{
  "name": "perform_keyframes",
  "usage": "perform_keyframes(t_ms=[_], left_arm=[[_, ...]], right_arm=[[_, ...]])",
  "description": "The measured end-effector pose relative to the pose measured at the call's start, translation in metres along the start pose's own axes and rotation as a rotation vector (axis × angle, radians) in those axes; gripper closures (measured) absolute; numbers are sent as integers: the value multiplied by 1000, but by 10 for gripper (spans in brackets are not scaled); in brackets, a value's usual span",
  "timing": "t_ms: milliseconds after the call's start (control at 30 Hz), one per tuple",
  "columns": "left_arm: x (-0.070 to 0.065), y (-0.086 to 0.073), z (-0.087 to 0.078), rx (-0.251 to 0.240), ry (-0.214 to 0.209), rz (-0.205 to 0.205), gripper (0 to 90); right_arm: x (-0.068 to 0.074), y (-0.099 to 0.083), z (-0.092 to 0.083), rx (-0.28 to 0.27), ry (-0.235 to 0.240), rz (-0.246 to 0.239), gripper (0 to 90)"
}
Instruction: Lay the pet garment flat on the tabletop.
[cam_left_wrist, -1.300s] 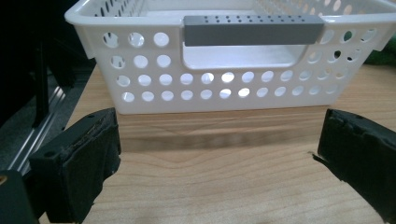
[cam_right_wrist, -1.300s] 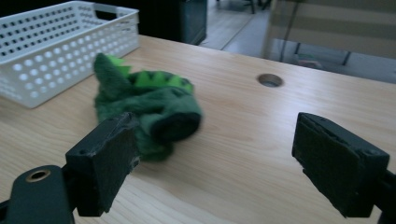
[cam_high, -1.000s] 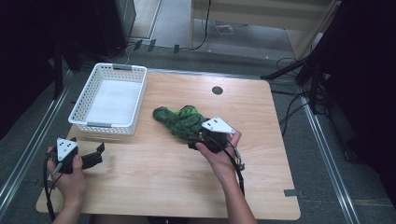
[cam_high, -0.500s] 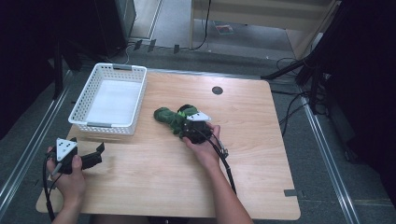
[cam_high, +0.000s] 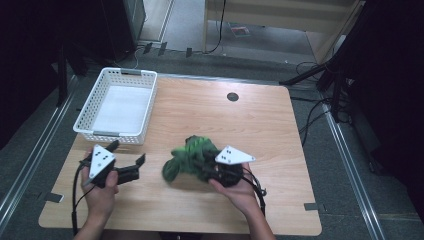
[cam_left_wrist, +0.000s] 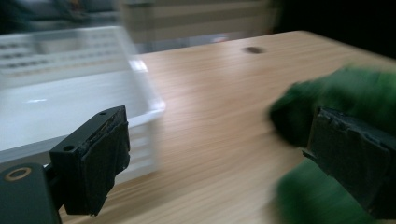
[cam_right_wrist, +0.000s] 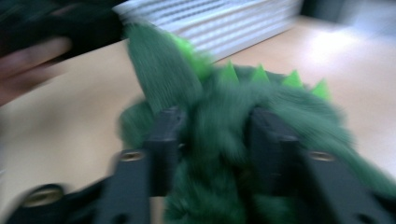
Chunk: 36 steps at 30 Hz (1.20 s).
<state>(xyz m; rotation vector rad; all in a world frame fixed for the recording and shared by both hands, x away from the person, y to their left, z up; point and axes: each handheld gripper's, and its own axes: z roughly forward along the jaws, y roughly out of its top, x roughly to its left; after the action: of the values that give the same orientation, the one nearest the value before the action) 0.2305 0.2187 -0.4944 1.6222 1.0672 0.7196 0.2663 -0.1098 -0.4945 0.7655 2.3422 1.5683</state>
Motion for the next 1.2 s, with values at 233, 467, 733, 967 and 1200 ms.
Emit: perform_keyframes(t_ms=[233,467,733,967,1200], left_arm=[[-36,-18,36,78,-172,18,146],[-45,-28,51,191,-347,-15,153],[-43,-24,48,240,-372,-4,767],[-29,-8,36,180,-399,-21,891],[-18,-19,46,279,-275,-85,876]], right_arm=[[-14,-5,-44,-93,-4,93,437],[-20,-15,-15,33,-16,146,412],[-21,-16,-9,54,-59,181,856],[-8,12,-43,-154,-54,131,852],[0,30,-50,-170,-85,107,601]])
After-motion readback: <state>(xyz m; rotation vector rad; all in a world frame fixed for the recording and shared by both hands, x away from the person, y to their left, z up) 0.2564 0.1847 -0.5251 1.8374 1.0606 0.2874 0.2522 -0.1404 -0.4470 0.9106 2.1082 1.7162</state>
